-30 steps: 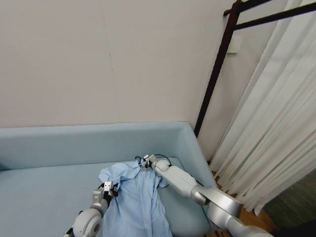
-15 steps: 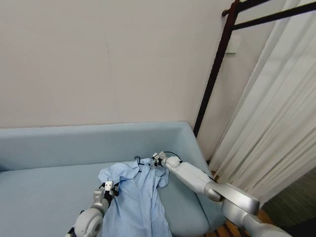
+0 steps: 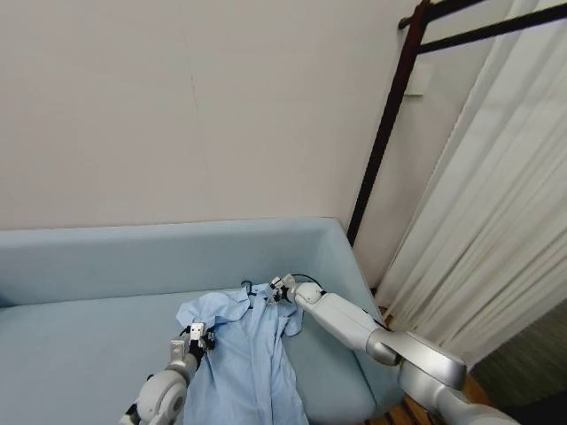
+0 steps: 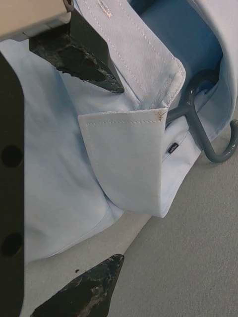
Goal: Pick up the clothes from the sofa and hang them on the clothes hanger.
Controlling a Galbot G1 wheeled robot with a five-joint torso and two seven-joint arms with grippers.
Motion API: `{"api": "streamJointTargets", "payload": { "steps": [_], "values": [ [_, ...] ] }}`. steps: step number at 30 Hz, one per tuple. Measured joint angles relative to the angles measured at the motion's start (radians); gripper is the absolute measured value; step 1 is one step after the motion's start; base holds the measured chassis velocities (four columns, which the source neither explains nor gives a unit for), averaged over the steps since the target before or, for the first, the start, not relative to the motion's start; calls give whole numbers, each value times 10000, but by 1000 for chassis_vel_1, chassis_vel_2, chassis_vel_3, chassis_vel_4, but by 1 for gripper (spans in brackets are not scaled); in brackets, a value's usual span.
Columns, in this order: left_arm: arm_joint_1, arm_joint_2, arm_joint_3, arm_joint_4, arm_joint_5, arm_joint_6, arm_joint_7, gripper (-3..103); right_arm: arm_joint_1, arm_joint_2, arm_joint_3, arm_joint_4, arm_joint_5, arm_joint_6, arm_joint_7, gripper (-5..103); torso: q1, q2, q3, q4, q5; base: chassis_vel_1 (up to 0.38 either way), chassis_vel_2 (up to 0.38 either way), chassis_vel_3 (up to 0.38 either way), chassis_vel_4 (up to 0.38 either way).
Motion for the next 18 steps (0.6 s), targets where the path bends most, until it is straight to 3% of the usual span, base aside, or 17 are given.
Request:
{"api": "streamJointTargets", "payload": {
  "steps": [18],
  "values": [
    [-22,-15,43,67,1,-56,69,0,-115,-711,-59,506,-354,8,-110,100,0,0,0,-5,0,0,0,0,0]
  ]
}}
